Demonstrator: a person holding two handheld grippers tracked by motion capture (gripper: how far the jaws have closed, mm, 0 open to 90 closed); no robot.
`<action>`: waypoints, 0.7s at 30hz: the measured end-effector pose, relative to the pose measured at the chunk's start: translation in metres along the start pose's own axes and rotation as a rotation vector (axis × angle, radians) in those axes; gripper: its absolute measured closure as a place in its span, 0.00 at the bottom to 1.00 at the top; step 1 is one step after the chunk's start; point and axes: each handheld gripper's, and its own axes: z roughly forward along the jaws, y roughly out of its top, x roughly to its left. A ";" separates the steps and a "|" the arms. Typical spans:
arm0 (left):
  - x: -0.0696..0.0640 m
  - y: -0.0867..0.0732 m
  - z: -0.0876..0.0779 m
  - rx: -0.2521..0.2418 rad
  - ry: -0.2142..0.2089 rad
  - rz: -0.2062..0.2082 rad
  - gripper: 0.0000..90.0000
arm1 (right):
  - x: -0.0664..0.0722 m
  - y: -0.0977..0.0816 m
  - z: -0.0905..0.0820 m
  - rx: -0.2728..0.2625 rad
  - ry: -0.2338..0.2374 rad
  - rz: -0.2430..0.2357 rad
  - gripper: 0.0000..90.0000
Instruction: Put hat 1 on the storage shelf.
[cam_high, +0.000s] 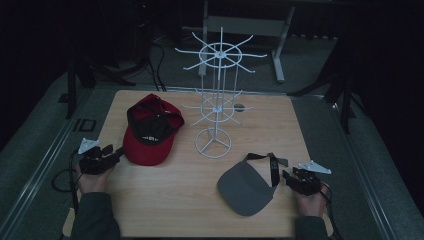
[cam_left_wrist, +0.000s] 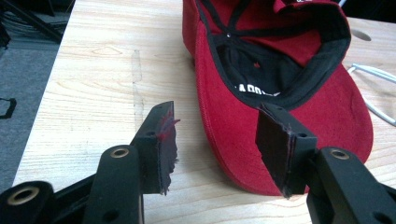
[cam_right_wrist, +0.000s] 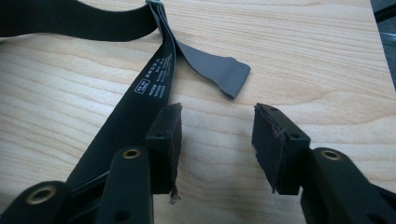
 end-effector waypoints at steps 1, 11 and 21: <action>0.000 0.000 0.000 0.002 -0.003 0.001 0.54 | 0.000 0.000 0.000 0.001 0.001 -0.001 0.56; 0.004 0.020 0.012 0.084 -0.015 0.036 0.51 | 0.001 0.000 0.001 0.006 0.018 -0.015 0.47; 0.004 0.028 0.026 0.150 -0.046 0.051 0.58 | 0.001 0.000 0.001 0.009 0.020 -0.021 0.44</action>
